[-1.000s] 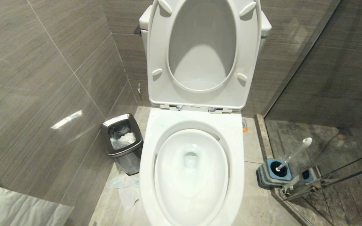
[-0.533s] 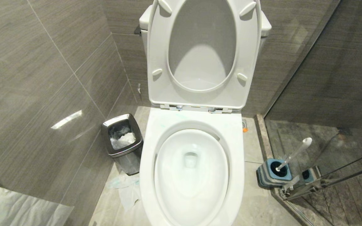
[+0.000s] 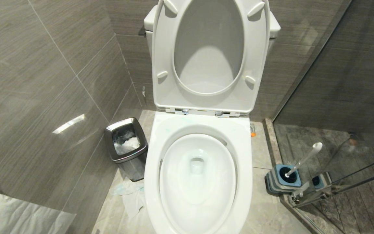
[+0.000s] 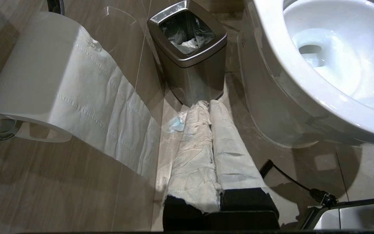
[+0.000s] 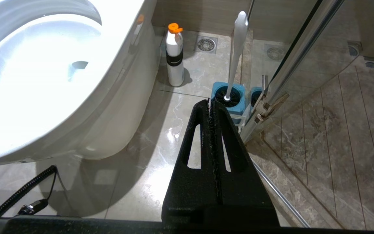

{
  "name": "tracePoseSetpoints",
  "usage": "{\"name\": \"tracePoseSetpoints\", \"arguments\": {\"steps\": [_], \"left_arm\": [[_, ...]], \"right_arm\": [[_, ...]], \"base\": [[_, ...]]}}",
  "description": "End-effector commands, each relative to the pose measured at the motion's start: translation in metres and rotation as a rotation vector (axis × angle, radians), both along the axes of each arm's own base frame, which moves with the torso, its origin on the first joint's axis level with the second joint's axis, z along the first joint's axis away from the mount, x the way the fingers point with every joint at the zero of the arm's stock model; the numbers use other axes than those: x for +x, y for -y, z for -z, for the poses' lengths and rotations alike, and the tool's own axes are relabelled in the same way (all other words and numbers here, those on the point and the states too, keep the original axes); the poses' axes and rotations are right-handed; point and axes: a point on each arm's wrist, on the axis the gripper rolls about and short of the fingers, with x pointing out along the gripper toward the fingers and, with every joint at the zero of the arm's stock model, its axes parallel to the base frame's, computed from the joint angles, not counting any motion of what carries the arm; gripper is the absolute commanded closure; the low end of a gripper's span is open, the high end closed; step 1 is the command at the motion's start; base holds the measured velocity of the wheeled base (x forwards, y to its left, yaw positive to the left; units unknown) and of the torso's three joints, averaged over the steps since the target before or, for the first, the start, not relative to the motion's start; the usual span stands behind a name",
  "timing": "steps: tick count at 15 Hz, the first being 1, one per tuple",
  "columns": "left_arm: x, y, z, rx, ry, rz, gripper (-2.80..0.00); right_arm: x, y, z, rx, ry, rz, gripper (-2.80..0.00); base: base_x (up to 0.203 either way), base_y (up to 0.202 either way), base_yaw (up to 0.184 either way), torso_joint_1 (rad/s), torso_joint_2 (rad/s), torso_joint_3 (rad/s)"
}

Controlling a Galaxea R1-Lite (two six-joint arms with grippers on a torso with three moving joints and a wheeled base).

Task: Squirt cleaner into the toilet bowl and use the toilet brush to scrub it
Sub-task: Pour in the cleaning agent

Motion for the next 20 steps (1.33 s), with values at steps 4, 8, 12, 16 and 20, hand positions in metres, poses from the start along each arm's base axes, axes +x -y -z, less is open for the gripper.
{"name": "tracePoseSetpoints", "arguments": {"steps": [4,8,12,16,20], "left_arm": [[0.0002,0.0,0.0001,0.001,-0.001,-0.001,0.0],[0.0002,0.0,0.0001,0.001,-0.001,0.001,0.0],[0.0002,0.0,0.0001,-0.001,-0.001,-0.001,0.0],[0.0002,0.0,0.0,-0.033,-0.003,-0.003,0.0],[0.0002,-0.0002,-0.0001,-0.048,-0.001,-0.011,0.0]], "right_arm": [[0.0001,0.0,0.0005,0.0,-0.002,0.0,0.0],[0.0001,0.0,0.0005,0.009,-0.002,0.0,0.0],[0.0001,0.0,0.0005,0.009,-0.002,0.0,0.0],[0.0001,0.0,0.0005,0.011,-0.002,0.0,0.0],[0.0001,0.0,0.0005,0.011,-0.002,0.0,0.0]], "base": [[0.0,0.0,0.0,0.0,0.0,0.0],[0.0,0.0,0.0,0.0,0.0,0.0],[0.0,0.0,0.0,0.0,0.0,0.0],[0.0,0.0,0.0,0.0,0.0,0.0],[0.0,0.0,0.0,0.0,0.0,0.0]]}}
